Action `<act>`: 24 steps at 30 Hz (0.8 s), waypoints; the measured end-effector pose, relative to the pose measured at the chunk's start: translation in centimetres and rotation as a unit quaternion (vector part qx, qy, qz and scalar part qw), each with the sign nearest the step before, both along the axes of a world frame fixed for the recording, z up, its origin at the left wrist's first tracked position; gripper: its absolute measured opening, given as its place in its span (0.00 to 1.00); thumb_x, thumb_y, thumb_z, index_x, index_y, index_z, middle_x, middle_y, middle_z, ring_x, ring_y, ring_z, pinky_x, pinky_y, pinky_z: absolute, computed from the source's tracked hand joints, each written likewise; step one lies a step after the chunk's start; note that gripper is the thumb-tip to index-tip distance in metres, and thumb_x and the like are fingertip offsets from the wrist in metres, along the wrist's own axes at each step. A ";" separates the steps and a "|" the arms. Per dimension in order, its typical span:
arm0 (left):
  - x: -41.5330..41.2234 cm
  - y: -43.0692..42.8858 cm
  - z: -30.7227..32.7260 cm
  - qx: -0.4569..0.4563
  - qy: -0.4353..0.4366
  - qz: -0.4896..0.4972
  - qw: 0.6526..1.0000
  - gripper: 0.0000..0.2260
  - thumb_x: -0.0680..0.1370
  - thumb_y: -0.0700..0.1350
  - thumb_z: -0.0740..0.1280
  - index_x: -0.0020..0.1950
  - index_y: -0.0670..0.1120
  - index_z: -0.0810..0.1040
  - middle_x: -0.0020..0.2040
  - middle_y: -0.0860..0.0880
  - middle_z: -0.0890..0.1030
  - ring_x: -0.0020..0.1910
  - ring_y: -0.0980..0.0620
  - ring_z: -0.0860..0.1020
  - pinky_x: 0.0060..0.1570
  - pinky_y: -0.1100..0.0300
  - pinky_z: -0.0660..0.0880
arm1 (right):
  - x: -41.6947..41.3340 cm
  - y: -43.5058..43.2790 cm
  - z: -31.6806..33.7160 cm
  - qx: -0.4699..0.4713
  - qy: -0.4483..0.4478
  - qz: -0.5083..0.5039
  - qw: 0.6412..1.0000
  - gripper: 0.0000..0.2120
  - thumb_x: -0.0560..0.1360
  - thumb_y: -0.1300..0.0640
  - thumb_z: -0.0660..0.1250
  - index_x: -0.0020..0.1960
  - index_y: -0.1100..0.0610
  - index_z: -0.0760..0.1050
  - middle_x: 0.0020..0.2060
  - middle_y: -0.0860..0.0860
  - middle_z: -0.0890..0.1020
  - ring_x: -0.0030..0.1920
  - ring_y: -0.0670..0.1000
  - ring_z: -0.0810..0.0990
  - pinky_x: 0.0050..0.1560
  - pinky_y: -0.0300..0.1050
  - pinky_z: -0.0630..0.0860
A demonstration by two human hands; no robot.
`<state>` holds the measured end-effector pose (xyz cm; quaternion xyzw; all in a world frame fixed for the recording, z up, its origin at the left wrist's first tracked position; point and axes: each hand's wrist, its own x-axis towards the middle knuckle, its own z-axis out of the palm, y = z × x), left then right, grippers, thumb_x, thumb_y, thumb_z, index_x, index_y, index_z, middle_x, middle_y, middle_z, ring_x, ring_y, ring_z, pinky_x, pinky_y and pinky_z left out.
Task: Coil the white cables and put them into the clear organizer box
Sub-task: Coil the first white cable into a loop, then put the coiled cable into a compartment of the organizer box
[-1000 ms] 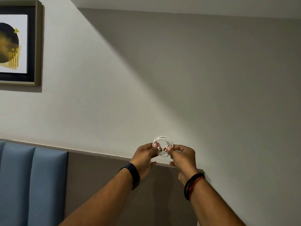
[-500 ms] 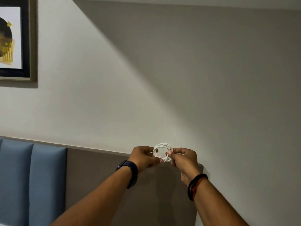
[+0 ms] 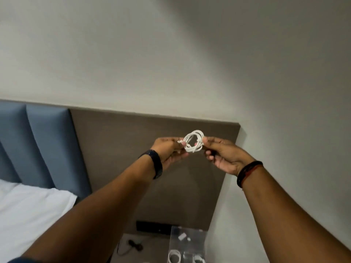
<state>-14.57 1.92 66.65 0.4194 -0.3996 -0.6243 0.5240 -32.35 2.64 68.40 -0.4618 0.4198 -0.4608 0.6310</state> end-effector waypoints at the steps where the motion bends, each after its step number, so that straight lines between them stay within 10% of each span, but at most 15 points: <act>1: -0.4 -0.1 -0.6 0.003 -0.006 0.010 1.000 0.09 0.75 0.32 0.65 0.54 0.33 0.78 0.49 0.37 0.81 0.47 0.43 0.80 0.43 0.56 0.82 | -0.3 -0.1 -0.8 0.010 -0.008 0.000 1.000 0.03 0.76 0.63 0.65 0.46 0.59 0.78 0.37 0.53 0.77 0.28 0.44 0.68 0.23 0.32 0.67; 18: -1.6 -0.3 -31.1 0.254 -0.034 0.039 0.966 0.05 0.74 0.33 0.68 0.49 0.36 0.80 0.35 0.44 0.85 0.32 0.50 0.83 0.33 0.61 0.81 | -1.7 -2.1 -30.9 0.192 0.048 -0.118 0.973 0.17 0.61 0.70 0.78 0.39 0.56 0.72 0.33 0.55 0.78 0.32 0.50 0.74 0.26 0.37 0.70; 24: -0.9 0.4 -43.7 0.292 -0.057 0.048 0.953 0.06 0.75 0.33 0.67 0.49 0.38 0.82 0.35 0.47 0.85 0.36 0.51 0.83 0.37 0.61 0.81 | -0.1 -0.7 -43.7 0.220 0.071 -0.146 0.962 0.12 0.64 0.69 0.76 0.47 0.65 0.81 0.40 0.58 0.85 0.42 0.54 0.84 0.43 0.42 0.80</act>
